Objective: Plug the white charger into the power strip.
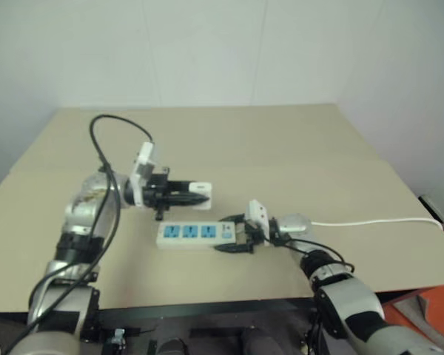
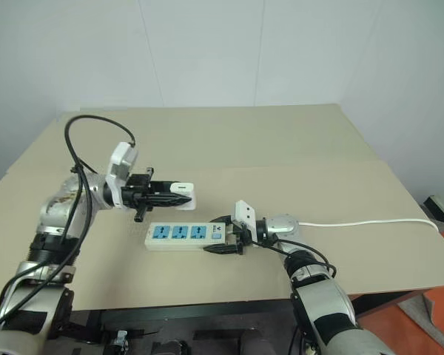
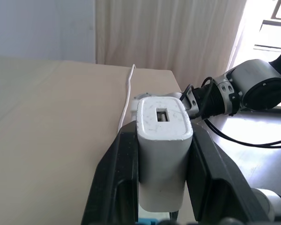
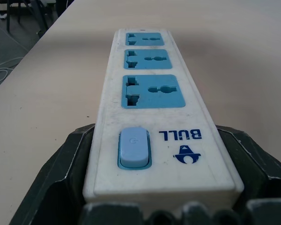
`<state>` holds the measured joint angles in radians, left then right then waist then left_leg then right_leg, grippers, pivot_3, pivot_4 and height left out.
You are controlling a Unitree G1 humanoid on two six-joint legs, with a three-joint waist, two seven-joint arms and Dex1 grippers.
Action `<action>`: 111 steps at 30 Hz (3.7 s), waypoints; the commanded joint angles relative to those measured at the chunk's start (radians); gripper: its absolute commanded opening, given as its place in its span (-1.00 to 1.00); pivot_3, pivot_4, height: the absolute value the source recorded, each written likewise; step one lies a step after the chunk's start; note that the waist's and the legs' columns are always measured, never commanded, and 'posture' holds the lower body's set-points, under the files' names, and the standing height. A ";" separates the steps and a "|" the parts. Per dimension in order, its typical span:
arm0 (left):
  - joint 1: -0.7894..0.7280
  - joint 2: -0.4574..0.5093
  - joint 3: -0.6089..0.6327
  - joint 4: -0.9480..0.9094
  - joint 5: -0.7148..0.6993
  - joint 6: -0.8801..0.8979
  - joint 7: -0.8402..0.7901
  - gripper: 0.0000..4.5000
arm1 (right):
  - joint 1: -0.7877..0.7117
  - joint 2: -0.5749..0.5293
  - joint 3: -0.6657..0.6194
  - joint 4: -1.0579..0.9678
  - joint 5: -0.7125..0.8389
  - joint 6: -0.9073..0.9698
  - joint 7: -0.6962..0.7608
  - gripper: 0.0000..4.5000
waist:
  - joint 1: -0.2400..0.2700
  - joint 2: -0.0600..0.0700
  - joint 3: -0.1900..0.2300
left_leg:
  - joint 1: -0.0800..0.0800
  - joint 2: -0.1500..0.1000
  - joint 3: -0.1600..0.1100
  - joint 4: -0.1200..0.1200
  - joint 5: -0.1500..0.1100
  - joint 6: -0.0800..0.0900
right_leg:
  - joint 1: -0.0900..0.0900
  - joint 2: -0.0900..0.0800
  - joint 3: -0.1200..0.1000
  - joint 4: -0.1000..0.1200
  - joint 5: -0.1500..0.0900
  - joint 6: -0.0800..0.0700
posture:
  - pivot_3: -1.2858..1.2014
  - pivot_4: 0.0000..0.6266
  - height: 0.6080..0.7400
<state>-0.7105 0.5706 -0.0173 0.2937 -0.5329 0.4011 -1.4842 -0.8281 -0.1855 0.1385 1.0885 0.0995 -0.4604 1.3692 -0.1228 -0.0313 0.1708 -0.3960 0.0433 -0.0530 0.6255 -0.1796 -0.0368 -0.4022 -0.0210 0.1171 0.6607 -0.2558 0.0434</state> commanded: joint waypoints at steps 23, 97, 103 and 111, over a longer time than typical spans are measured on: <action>0.079 -0.113 -0.067 0.126 0.156 -0.295 0.018 -0.56 | 0.021 -0.009 0.007 0.005 -0.024 0.016 0.013 0.52 | 0.002 0.000 0.000 | 0.000 0.000 0.000 0.000 0.000 0.000 | 0.001 0.000 0.000 -0.001 0.000 0.000 | 0.03 -0.52 1.00; -0.146 0.160 0.076 0.160 0.080 -0.193 -0.112 1.00 | 0.020 -0.014 -0.009 -0.031 -0.027 0.048 -0.007 0.84 | -0.001 0.006 -0.005 | 0.008 0.000 0.000 -0.003 -0.001 0.000 | 0.011 0.000 0.000 -0.010 -0.001 0.001 | 0.03 -0.52 1.00; -0.142 0.181 0.096 0.176 0.095 -0.217 -0.102 1.00 | 0.058 -0.056 -0.015 -0.144 -0.009 0.039 0.001 0.99 | 0.004 0.006 -0.004 | 0.006 0.000 0.000 -0.003 -0.001 0.000 | 0.011 0.000 -0.001 -0.012 -0.001 0.001 | 0.03 -0.52 1.00; -0.025 0.262 0.125 0.107 0.080 -0.181 -0.101 1.00 | 0.207 -0.279 -0.083 -0.575 0.100 0.228 0.016 0.99 | 0.011 0.006 -0.003 | -0.007 0.000 0.000 -0.003 -0.001 0.000 | -0.003 -0.001 -0.001 -0.011 -0.001 0.001 | 0.03 -0.52 1.00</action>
<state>-0.7384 0.8024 0.0664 0.4448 -0.4336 0.2097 -1.5840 -0.6332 -0.4337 0.0932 0.6270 0.1459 -0.2807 1.3742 -0.1117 -0.0252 0.1680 -0.4044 0.0437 -0.0532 0.6226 -0.1811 -0.0364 -0.4061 -0.0215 0.1160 0.6492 -0.2565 0.0441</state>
